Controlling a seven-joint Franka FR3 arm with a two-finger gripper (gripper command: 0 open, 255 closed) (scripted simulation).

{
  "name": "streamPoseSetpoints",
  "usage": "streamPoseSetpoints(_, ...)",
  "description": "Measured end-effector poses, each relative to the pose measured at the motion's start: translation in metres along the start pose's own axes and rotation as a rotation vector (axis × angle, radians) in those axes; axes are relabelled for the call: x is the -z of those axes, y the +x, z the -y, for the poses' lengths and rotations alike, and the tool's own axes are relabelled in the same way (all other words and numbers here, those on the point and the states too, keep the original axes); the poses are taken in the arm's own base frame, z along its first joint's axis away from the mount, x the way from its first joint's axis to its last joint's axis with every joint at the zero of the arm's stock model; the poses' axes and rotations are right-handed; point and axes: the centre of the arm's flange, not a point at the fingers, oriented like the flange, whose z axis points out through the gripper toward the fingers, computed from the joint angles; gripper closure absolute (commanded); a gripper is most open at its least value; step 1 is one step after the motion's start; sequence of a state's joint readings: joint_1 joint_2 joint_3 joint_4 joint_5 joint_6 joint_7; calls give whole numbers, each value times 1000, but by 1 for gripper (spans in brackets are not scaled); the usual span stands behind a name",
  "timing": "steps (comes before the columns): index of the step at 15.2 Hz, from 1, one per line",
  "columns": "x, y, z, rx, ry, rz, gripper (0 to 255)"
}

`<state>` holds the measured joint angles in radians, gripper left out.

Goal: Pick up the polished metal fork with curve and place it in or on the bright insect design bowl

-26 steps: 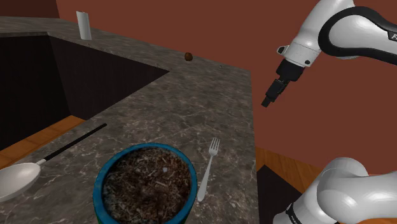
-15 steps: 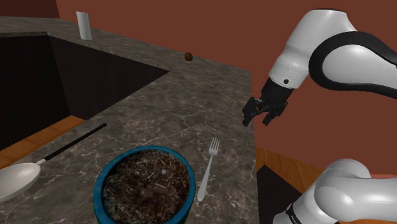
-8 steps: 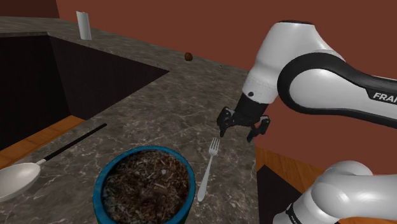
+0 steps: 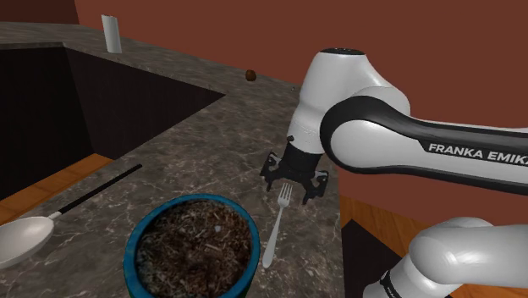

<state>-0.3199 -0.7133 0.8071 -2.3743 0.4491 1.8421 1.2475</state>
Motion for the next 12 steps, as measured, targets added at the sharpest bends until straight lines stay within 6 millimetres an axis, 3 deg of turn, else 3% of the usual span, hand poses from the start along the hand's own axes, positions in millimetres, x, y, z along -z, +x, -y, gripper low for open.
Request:
streamPoseSetpoints(5, -21, -1, 1, -4, 0, 0, 0)
streamPoseSetpoints(11, -23, -1, 1, -4, 0, 0, 0)
streamPoseSetpoints(12, -23, -1, 1, -4, 0, 0, 255)
